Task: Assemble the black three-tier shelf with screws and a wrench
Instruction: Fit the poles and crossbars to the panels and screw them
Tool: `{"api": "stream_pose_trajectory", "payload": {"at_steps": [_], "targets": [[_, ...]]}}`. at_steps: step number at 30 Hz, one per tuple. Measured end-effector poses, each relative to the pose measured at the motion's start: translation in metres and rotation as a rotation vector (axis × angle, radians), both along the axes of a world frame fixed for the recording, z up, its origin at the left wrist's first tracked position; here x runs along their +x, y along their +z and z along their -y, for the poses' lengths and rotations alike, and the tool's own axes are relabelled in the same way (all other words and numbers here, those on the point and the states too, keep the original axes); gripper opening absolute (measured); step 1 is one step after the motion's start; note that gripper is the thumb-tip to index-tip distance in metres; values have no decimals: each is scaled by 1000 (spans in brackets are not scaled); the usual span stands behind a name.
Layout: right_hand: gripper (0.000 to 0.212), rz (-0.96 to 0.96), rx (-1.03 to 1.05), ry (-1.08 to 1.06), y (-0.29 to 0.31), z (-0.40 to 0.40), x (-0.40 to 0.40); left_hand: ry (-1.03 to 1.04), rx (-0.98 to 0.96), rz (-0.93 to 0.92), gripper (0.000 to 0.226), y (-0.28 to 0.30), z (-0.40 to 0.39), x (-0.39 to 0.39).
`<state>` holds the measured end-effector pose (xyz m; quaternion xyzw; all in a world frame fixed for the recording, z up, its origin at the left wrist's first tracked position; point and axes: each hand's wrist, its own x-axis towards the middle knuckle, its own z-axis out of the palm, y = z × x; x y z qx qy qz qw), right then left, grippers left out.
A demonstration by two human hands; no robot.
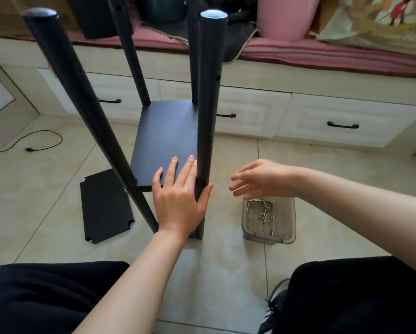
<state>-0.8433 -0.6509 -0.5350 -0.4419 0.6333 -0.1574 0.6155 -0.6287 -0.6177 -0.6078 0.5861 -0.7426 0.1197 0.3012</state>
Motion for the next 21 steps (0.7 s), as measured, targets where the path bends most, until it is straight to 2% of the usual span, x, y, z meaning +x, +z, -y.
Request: {"api": "stream_pose_trajectory", "payload": {"at_steps": [9,16,21], "targets": [[17,-268,81,-40,-71,-4,-76,19,-102,-68,47,-6,5,-10],[21,-559,99,159,-146,22,-82,5,-125,-55,51,-9,7,-11],[20,-674,55,136,-202,26,-96,17,-136,-27,43,-11,9,-10]]}}
